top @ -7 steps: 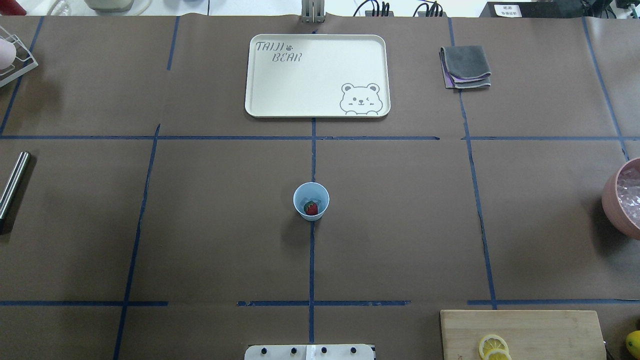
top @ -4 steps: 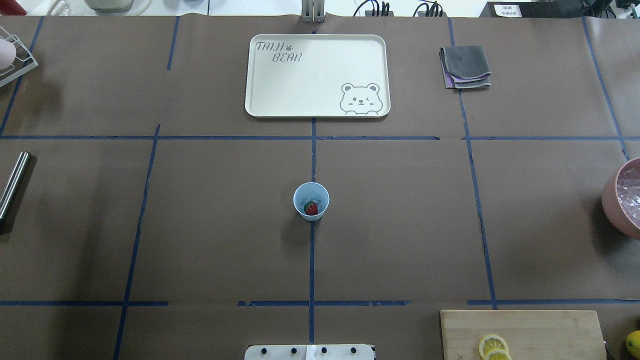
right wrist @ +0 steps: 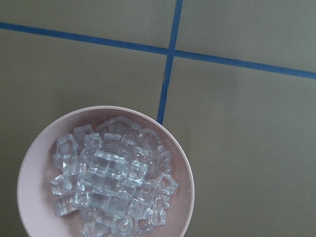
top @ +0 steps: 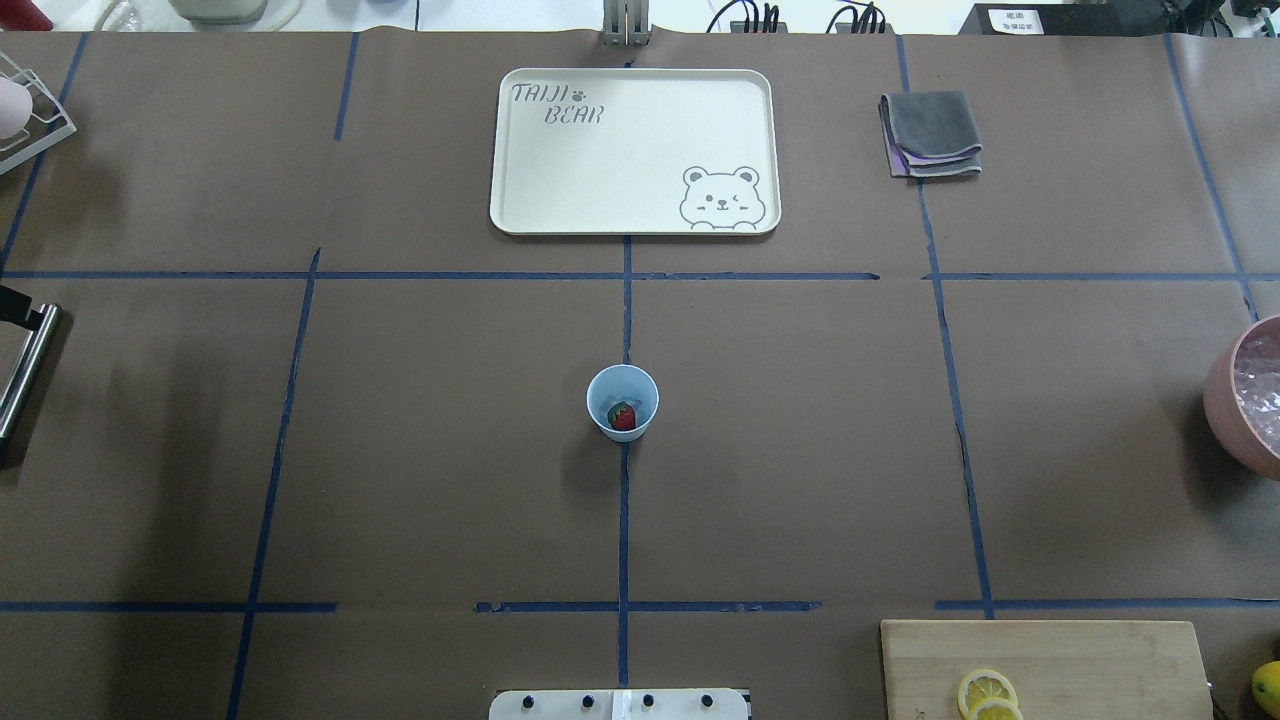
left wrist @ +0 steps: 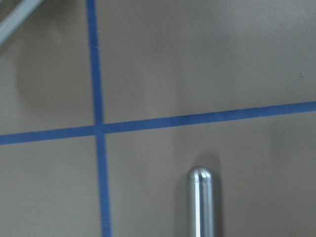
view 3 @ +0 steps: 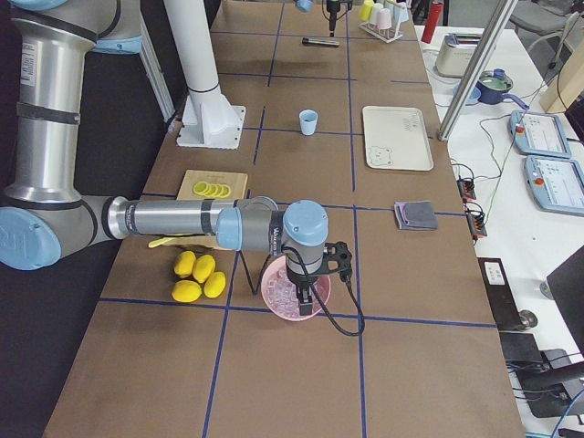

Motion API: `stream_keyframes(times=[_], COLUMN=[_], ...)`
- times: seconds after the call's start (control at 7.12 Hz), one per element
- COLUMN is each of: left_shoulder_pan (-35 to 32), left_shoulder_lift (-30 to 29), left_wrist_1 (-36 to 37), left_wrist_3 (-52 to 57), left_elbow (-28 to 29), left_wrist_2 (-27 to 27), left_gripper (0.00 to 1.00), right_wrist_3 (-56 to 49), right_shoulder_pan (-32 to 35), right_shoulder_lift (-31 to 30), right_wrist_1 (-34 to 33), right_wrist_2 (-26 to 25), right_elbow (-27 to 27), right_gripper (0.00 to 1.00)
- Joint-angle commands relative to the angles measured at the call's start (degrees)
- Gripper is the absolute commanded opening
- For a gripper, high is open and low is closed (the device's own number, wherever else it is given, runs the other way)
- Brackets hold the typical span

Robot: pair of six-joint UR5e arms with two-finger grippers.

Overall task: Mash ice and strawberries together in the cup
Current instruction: 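Move the left gripper to the steel muddler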

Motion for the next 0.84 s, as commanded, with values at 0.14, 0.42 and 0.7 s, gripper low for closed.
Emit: stream_keyframes(times=[0.14,0.42,0.7], left_shoulder_pan=[2.89,3.41,3.59], left_shoulder_lift=[-0.16,-0.25,-0.43], left_wrist_1=[-0.62,-0.71,-0.71], left_wrist_3=[-0.93,-0.66,-0.66], left_elbow=[1.47,2.27,3.40], left_wrist_2=[0.17,0.17,0.26], left_gripper=[1.00,1.00,1.00], right_wrist_3=[-0.12,-0.21,-0.38], right_shoulder_pan=[0.00,0.00,0.00], right_shoulder_lift=[-0.06,-0.41,-0.50], right_wrist_1=[0.00,0.00,0.00], right_wrist_2=[-0.09,-0.09,-0.09], right_elbow=[0.00,0.08,0.00], right_gripper=[1.00,1.00,1.00])
